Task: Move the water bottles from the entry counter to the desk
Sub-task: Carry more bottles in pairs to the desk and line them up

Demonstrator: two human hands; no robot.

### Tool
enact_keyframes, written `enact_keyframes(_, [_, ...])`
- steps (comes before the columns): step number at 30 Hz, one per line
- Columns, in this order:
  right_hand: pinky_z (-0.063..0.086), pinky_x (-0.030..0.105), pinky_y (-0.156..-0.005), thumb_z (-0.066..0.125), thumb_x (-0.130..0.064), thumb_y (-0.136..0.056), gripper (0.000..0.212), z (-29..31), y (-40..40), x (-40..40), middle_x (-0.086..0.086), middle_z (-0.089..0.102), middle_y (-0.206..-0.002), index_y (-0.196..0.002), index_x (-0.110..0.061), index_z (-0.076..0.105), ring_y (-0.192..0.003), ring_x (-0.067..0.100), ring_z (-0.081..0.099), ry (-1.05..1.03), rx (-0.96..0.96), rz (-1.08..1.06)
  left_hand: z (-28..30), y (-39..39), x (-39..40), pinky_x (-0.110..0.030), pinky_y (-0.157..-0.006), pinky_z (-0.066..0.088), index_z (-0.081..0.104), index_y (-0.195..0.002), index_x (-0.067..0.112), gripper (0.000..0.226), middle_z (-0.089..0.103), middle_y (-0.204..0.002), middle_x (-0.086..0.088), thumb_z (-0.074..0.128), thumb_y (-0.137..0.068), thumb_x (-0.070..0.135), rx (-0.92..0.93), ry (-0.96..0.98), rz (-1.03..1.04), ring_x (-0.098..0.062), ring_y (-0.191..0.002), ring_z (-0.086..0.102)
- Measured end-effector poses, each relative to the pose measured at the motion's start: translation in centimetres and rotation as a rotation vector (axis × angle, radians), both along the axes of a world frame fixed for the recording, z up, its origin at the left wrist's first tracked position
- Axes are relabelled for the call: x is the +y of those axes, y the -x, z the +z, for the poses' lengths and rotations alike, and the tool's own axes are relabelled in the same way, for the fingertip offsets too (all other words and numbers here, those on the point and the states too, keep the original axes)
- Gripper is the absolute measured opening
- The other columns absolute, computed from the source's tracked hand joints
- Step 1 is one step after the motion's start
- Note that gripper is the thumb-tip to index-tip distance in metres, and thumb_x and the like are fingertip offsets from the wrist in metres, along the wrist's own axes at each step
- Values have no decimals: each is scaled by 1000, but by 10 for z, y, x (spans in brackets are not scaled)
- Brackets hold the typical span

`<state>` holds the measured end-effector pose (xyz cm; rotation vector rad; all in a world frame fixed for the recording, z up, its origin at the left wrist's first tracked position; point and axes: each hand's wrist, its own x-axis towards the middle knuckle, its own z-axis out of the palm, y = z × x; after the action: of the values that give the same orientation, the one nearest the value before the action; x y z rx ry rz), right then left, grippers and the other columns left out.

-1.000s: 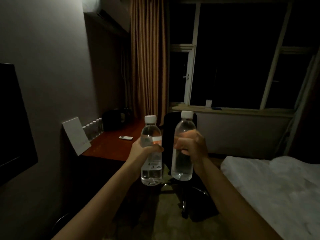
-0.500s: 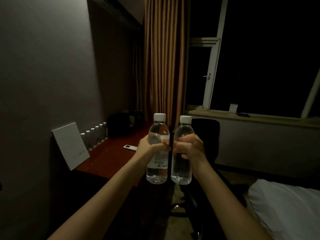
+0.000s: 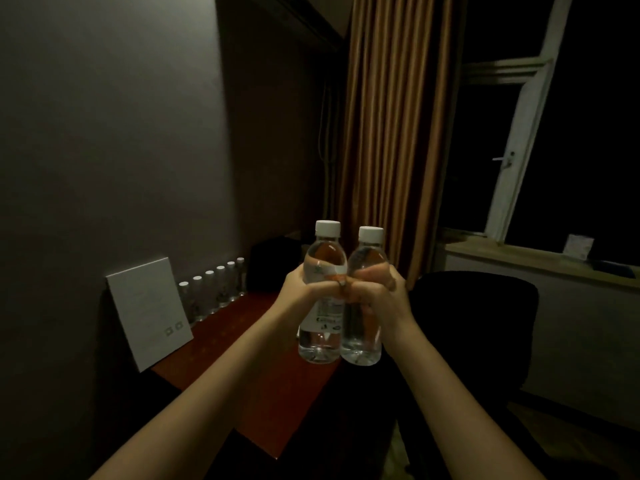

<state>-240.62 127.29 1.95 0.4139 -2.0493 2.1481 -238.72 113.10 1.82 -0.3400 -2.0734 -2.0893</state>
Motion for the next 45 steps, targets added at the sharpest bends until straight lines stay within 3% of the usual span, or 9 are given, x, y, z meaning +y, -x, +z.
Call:
enact_keyframes(5, [54, 40, -71, 69, -18, -45, 59, 2, 95, -3, 15, 62, -101, -102, -9, 54, -93, 29, 63, -24, -12, 105, -3, 79, 1, -44, -90, 51, 58, -110, 8, 54, 65, -109, -15, 73, -59, 21, -17, -20, 139, -30, -102, 64])
enact_keyframes(10, [54, 49, -81, 68, -19, -47, 50, -4, 177, -25, 15, 61, -99, -95, -14, 54, -94, 31, 62, -75, -15, 204, -8, 144, -15, -32, -77, 53, 59, -108, 12, 50, 67, -105, -10, 72, -60, 19, -44, -33, 273, -23, -97, 66])
enact_keyframes(21, [50, 30, -69, 67, -16, -46, 46, -48, 328, -140, 4, 64, -88, -90, -18, 54, -85, 19, 64, -87, -102, 417, -44, 273, -127, -33, -82, 52, 60, -107, 8, 42, 68, -101, -8, 74, -68, 3, -173, 63, 524, -21, -96, 65])
enact_keyframes(25, [54, 40, -80, 70, -13, -45, 46, -68, 370, -188, 3, 64, -88, -86, -21, 52, -91, 25, 65, -129, -143, 455, -63, 310, -173, -30, -80, 51, 62, -105, 12, 44, 69, -100, -6, 77, -64, 5, -230, 55, 576, -21, -96, 65])
enact_keyframes(30, [50, 47, -92, 71, 4, -63, 44, -92, 410, -233, 14, 64, -103, -97, -14, 51, -101, 30, 62, -194, -189, 516, -85, 338, -207, -38, -86, 53, 61, -102, 24, 57, 69, -103, -5, 79, -49, 16, -310, -3, 668, -22, -98, 66])
enact_keyframes(33, [51, 42, -89, 70, 5, -64, 47, -109, 436, -258, 8, 62, -98, -103, -11, 50, -99, 25, 61, -244, -209, 580, -103, 356, -224, -45, -91, 52, 61, -104, 20, 61, 69, -104, -9, 79, -45, 17, -367, -30, 743, -25, -99, 65])
enact_keyframes(38, [47, 21, -67, 72, 8, -62, 48, -145, 483, -299, -3, 58, -86, -98, -14, 47, -82, 11, 57, -317, -212, 754, -140, 387, -247, -44, -94, 50, 57, -112, 12, 57, 67, -110, -12, 76, -60, -2, -435, -129, 895, -26, -102, 64])
enact_keyframes(42, [47, 23, -73, 74, 6, -64, 54, -176, 511, -328, -5, 57, -91, -106, -14, 46, -89, 13, 57, -373, -225, 861, -168, 407, -265, -27, -73, 48, 52, -106, 21, 53, 64, -103, -4, 73, -66, -6, -503, -174, 992, -21, -97, 61])
enact_keyframes(45, [46, 11, -65, 74, 10, -65, 57, -199, 529, -353, -8, 57, -90, -108, -14, 45, -87, 9, 56, -384, -241, 943, -194, 422, -286, -24, -68, 46, 50, -96, 27, 53, 60, -93, 3, 73, -63, -7, -548, -202, 1060, -16, -90, 58])
